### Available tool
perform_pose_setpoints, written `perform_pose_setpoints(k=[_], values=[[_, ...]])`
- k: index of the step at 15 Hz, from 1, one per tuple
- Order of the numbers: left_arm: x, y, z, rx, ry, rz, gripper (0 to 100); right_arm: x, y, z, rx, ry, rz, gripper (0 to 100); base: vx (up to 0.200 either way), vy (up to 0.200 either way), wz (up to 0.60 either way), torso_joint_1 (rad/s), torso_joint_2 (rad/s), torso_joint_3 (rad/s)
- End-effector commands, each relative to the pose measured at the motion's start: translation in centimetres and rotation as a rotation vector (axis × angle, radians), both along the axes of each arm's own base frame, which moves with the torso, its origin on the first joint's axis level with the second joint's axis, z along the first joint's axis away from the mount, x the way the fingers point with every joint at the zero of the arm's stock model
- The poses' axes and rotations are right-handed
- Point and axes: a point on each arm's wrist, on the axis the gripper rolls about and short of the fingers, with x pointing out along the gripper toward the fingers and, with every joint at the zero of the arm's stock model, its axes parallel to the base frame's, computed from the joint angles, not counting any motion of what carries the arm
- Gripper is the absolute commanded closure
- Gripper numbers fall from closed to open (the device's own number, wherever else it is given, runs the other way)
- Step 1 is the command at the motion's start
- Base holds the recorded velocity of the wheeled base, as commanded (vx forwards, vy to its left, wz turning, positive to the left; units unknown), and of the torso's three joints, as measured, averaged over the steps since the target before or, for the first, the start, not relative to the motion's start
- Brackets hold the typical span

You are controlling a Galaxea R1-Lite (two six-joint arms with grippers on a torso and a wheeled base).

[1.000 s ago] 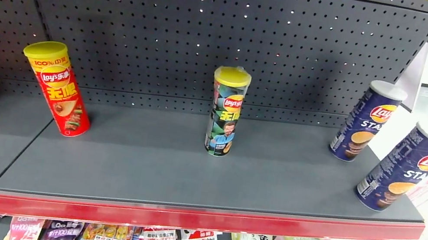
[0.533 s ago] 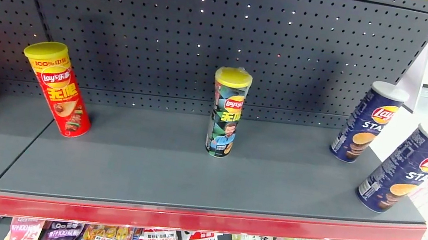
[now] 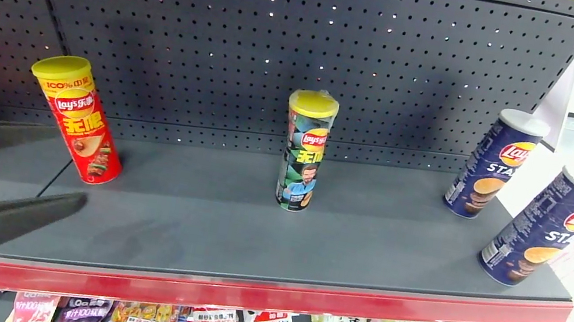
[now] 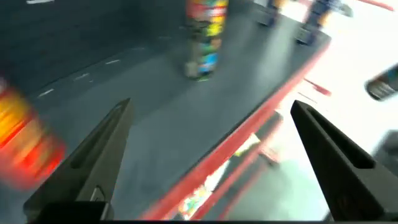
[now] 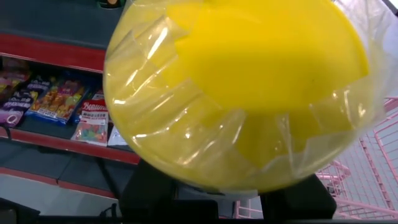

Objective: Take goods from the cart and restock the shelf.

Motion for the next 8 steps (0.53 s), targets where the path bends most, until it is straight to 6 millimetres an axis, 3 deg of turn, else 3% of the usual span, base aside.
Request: perform_pose_setpoints(k=[1, 3, 6, 8], values=[[10.2, -6.4, -2.7, 0.053, 0.120, -0.274, 0, -0.3, -0.1, -0.2, 0.004, -0.019, 0.000, 100, 0.000, 0.000, 0.00, 0.000, 0.00, 0.000], [14.1, -8.2, -3.8, 0.055, 0.098, -0.279, 0, -0.5, -0.1, -0.4, 0.006, -0.029, -0.007, 100, 0.000, 0.000, 0.00, 0.000, 0.00, 0.000], [17.2, -11.6, -4.5, 0.054, 0.081, -0.319, 0, -0.6, -0.1, -0.4, 0.010, -0.033, -0.014, 100, 0.000, 0.000, 0.00, 0.000, 0.00, 0.000], [18.8, -12.4, -5.0, 0.059, 0.079, -0.306, 0, -0.6, -0.1, -0.4, 0.010, -0.033, -0.018, 100, 0.000, 0.000, 0.00, 0.000, 0.00, 0.000]])
